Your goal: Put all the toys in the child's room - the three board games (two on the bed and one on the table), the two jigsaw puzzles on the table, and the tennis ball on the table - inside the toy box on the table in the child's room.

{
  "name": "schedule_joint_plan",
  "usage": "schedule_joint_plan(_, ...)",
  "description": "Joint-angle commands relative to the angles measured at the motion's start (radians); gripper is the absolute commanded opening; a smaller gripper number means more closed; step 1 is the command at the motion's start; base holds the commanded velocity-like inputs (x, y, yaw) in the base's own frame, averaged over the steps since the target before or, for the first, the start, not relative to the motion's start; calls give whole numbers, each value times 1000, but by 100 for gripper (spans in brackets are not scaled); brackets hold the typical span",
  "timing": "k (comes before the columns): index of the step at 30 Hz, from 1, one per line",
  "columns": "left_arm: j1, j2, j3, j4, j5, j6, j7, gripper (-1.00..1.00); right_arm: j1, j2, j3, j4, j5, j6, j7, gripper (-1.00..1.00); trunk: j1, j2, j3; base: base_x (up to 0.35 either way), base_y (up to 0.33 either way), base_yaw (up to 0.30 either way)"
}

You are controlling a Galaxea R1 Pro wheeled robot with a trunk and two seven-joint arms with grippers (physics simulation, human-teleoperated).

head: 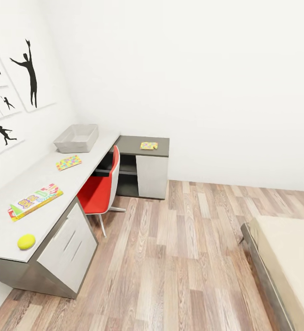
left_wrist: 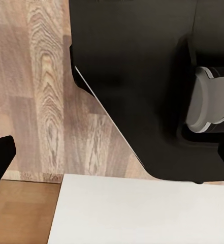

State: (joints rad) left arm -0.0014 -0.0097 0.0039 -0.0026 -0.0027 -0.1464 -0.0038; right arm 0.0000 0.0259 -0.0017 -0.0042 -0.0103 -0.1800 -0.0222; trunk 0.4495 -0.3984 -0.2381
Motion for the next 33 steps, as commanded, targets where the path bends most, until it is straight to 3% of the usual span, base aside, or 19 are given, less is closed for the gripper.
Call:
schedule_joint_plan(1,0,1,1,-2,-1,-3,0,100,0,-1,0,0,-1,-3,-2,100,1,-2,-1,0,0,0)
schedule_joint_plan(24,-6,3,4,-199,-2,20,14,100,-1,-6,-5,-1,-7,-17,-2,100,1,-2,-1,0,0,0)
schedule_joint_plan(29,-9,-4,6,-258,-3,38,15,100,-33,-9,-19,-6,-49,-6,0,100,1,-2,-1,0,0,0)
schedule_joint_plan(33,-25,-10,6,-327,-2,117,16,100,-109,-14,-34,-11,-115,62,0,100,1,-2,-1,0,0,0)
